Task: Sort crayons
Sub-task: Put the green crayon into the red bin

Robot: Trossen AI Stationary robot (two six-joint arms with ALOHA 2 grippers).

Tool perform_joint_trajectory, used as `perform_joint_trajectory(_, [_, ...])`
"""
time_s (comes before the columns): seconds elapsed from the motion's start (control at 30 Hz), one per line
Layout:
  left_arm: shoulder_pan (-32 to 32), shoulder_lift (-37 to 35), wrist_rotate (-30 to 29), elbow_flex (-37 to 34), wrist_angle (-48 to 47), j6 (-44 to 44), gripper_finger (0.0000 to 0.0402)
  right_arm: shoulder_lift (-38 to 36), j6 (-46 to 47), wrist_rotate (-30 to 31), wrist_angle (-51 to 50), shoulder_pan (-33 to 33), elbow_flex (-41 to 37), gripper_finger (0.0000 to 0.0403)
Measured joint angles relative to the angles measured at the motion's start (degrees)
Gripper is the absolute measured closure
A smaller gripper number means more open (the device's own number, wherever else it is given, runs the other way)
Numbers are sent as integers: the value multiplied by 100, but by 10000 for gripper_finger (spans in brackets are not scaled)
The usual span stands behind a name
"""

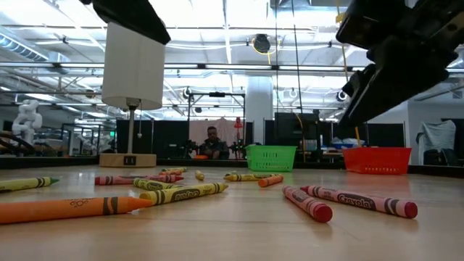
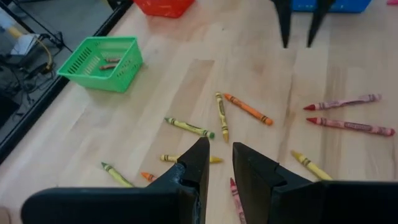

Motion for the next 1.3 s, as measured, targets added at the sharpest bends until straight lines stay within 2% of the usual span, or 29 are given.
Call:
perform_joint_trajectory(0.07, [120, 0, -90, 0, -2, 0, 325, 15, -114, 7, 55, 14, 0, 293])
perform_joint_trajectory(0.17, [342, 0, -573, 0, -36, -1, 325, 12, -123, 9, 81, 14, 0, 293])
perform_joint_trajectory(0.23, [520, 24, -631, 0, -57, 0, 325, 12, -135, 9, 76, 14, 0, 293])
perform_joint_trajectory(0.4, [951, 67, -329, -19, -257, -342, 325, 12, -246, 12, 74, 12, 0, 293])
perform_joint_trajectory(0.5, [1194, 113, -96, -269, -320, -562, 325, 12, -253, 20, 74, 12, 0, 293])
perform_joint_trajectory(0.73, [1554, 227, 27, -932, 216, -785, 325, 12, -262, 26, 72, 12, 0, 293])
perform_joint_trajectory(0.87, [1611, 274, 23, -1100, 270, -1293, 325, 12, -331, 69, 168, 12, -2, 293])
perform_joint_trajectory(0.97, [1693, 334, 27, -1124, 372, -2147, 325, 12, -420, 199, 267, 12, -2, 293])
perform_joint_trajectory(1.07, [1942, 353, 350, -1121, 381, -2398, 325, 12, -452, 199, 386, 10, -2, 293])
perform_joint_trajectory(1.3, [2708, 414, 1145, -1126, 408, -2367, 325, 12, -471, 185, 386, 10, -2, 293])
